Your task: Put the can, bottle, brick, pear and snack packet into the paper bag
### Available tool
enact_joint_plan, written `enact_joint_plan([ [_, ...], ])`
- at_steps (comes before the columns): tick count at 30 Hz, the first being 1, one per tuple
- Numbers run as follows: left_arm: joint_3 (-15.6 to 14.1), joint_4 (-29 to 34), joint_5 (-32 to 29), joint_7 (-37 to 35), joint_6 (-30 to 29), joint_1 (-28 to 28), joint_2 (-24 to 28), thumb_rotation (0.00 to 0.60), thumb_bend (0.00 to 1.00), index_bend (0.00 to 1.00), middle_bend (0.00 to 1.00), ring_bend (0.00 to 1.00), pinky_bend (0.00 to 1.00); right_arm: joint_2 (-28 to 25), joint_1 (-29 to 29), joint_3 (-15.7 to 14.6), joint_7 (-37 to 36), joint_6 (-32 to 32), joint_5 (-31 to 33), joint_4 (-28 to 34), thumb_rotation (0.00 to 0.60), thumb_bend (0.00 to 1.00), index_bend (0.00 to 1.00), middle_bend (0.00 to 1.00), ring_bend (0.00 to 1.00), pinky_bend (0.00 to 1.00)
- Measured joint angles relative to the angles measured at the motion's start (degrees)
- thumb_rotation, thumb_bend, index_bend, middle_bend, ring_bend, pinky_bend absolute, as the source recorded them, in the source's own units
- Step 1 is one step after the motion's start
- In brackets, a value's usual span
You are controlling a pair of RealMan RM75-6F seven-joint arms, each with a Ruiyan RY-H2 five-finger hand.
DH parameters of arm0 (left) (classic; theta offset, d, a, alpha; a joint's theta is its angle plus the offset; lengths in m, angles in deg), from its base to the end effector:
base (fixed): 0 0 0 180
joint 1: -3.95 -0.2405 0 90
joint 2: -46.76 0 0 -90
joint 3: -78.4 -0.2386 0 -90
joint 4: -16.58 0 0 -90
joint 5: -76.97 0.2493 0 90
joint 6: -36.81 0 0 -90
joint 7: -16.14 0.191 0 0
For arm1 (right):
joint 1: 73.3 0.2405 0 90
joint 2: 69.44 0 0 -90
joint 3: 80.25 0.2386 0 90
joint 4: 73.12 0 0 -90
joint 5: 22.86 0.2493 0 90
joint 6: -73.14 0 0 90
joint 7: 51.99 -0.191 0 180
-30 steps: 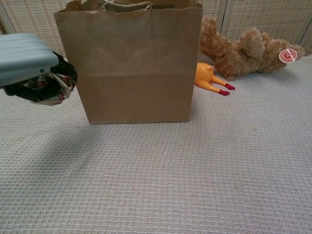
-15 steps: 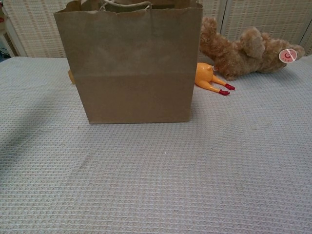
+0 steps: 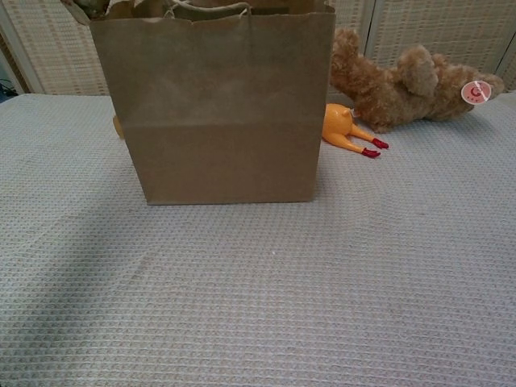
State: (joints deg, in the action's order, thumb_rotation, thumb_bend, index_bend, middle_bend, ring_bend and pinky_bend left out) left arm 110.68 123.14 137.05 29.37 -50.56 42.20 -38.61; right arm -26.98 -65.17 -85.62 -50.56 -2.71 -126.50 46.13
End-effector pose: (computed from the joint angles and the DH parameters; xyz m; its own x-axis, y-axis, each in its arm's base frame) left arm -0.0324 0.3902 0.1179 -0.2718 -0.2892 0.9179 0.9472 -0.2493 0.2019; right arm -0.1997 -0.1871 0.1111 0.4038 -0.2590 0.8774 -0.8913 -0.3276 0.3135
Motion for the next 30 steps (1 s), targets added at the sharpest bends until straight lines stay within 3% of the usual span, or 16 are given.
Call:
enact_joint_plan([
  [6,4.4,0.4,-4.9,-0.4,0.1,4.7,-4.6,0.6,0.71,0.69,0.79,0.74,0.86,-0.2,0.2,0.1,-0.6,0.2,0.5,-0.2,0.6,0.02,0.0,0.0,0.0,0.0],
  [13,4.3,-4.6,-5.1,0.3,3.1,9.4,-7.8,0.6,0.7,0.69,0.79,0.74,0.85,-0.5,0.5,0.5,-1.4,0.3,1.5,-0.1,0.6,0.02,0.0,0.0,0.0,0.0],
  [18,2.4,-7.0,-3.3,-0.5,6.0,12.0,-9.8,0.6,0.68,0.66,0.75,0.71,0.82,-0.5,0.9,0.7,-1.8,1.0,2.3,-0.3,0.6,0.02,0.0,0.0,0.0,0.0],
  [19,1.8,-7.3,-3.0,-0.5,6.5,12.2,-9.9,0.6,0.67,0.64,0.73,0.68,0.79,-0.5,0.9,0.8,-2.0,1.0,2.5,-0.4,0.6,0.02,0.0,0.0,0.0,0.0],
  [22,-0.7,-8.0,-2.2,-0.5,8.9,12.5,-9.9,0.6,0.59,0.5,0.56,0.46,0.57,-0.5,1.1,0.9,-2.3,1.2,2.7,-0.6,0.6,0.02,0.0,0.0,0.0,0.0],
  [24,-2.2,-8.2,-2.1,-0.6,11.0,12.5,-9.6,0.6,0.51,0.33,0.36,0.27,0.44,-0.5,1.2,0.9,-2.4,1.5,2.8,-0.6,0.6,0.02,0.0,0.0,0.0,0.0],
  [26,-2.9,-8.1,-2.6,-0.5,13.2,12.6,-8.9,0.6,0.47,0.19,0.21,0.13,0.33,-0.5,1.3,0.9,-2.3,1.7,3.1,-0.7,0.6,0.02,0.0,0.0,0.0,0.0],
  [27,-3.1,-8.0,-3.0,-0.5,14.0,12.6,-8.5,0.6,0.44,0.13,0.14,0.08,0.28,-0.5,1.4,0.9,-2.3,1.8,3.1,-0.7,0.6,0.02,0.0,0.0,0.0,0.0],
  [30,-3.1,-7.3,-4.2,-0.8,15.6,12.7,-7.3,0.6,0.43,0.08,0.09,0.03,0.23,-0.4,1.4,1.0,-2.2,1.7,3.2,-0.6,0.6,0.02,0.0,0.0,0.0,0.0],
])
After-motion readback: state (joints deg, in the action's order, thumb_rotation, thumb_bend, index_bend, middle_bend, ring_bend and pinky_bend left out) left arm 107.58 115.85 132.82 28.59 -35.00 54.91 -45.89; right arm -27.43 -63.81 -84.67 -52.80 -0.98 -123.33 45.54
